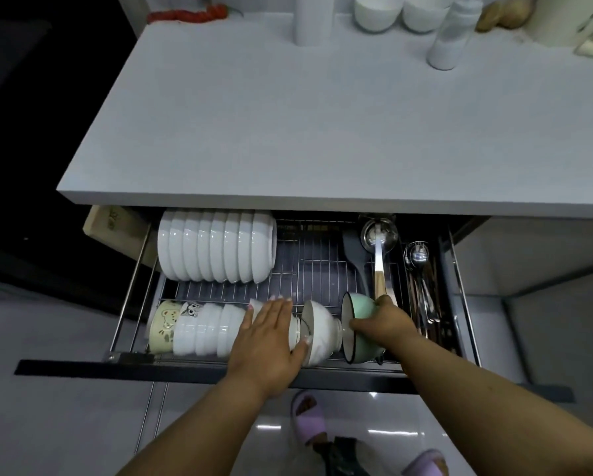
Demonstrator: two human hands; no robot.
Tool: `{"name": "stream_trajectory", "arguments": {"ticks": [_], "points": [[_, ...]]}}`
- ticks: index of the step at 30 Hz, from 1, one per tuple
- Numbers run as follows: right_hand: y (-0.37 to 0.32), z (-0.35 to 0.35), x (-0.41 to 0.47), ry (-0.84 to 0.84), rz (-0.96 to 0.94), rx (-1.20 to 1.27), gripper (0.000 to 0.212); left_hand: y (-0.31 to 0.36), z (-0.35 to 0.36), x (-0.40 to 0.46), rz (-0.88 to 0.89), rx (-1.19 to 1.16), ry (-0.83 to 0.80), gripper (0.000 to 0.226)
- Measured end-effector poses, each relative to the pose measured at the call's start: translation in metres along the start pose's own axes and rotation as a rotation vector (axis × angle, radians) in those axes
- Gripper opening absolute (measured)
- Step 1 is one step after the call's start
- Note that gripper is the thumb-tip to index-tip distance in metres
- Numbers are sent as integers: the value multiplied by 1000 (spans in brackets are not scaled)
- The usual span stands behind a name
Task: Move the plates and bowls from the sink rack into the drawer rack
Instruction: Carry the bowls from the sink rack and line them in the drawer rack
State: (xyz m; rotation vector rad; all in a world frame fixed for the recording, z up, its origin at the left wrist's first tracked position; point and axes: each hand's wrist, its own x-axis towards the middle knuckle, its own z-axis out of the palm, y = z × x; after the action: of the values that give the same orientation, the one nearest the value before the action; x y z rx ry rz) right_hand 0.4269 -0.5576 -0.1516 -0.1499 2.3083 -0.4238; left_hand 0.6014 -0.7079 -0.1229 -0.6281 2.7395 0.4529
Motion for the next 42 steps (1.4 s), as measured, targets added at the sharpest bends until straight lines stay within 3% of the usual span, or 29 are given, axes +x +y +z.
{"name": "stream_trajectory", "arguments": {"ticks": [8,17,34,42], "points": [[-1,20,11,-69,8,-71,80,-1,1,1,5,-44,3,71],[-4,32,16,-69,-15,-133,80,-2,3,1,10,-41,25,88],[-13,52,29,-166,-65,-230,96,-3,5,1,17,-72,44,82],[-7,45,28,-125,-64,-203,100,-3,5,1,23,-72,61,81]]}}
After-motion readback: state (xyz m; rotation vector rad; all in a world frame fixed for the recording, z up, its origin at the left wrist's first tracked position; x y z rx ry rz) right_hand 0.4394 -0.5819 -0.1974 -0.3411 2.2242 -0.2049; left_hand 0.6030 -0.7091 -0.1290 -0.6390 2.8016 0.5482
